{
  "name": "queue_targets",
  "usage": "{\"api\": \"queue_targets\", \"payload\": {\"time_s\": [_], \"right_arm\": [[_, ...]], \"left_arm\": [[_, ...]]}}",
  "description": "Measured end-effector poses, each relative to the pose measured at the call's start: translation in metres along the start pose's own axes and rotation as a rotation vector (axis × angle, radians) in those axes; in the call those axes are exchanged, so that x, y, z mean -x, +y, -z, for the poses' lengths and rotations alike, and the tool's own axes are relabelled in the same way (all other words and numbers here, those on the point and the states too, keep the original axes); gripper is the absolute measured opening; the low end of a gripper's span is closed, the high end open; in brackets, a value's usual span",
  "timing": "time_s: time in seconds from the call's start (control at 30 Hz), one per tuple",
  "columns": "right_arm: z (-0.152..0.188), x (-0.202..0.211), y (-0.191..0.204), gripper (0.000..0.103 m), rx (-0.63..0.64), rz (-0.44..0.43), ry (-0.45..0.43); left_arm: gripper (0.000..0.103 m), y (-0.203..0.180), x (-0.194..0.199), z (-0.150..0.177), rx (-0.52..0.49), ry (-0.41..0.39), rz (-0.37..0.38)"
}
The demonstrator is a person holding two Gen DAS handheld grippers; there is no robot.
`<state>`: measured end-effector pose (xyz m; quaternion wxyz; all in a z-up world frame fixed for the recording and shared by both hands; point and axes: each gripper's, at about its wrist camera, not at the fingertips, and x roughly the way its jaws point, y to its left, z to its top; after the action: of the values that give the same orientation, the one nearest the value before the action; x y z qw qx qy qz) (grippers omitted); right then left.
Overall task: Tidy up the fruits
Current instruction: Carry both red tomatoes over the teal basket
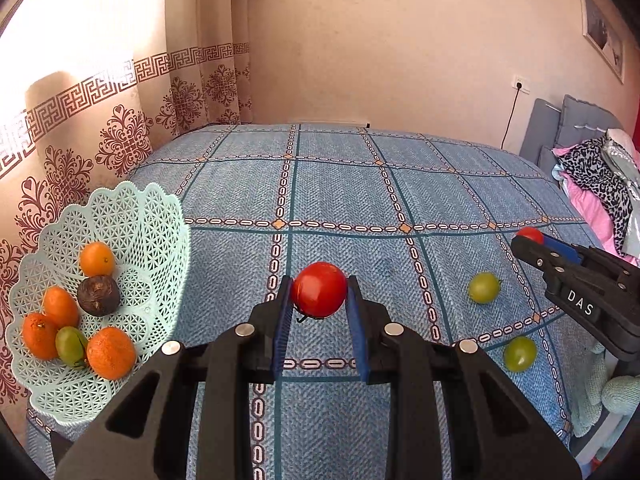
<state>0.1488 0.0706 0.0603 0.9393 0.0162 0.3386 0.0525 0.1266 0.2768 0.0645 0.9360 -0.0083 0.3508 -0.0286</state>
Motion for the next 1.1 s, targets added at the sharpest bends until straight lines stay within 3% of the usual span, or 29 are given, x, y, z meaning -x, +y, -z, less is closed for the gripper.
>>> {"api": "queue_targets", "payload": {"time_s": [0.37, 1.1], "right_arm": [[-0.001, 0.015, 0.024, 0.029, 0.064, 0.002, -0.049], [0.003, 0.020, 0.044, 0.029, 0.113, -0.024, -0.056]], "left_arm": [[0.027, 0.010, 0.016, -0.002, 0.027, -0.042, -0.037], [0.027, 0.054, 0.024, -0.013, 0.124, -0.088, -0.139]]}}
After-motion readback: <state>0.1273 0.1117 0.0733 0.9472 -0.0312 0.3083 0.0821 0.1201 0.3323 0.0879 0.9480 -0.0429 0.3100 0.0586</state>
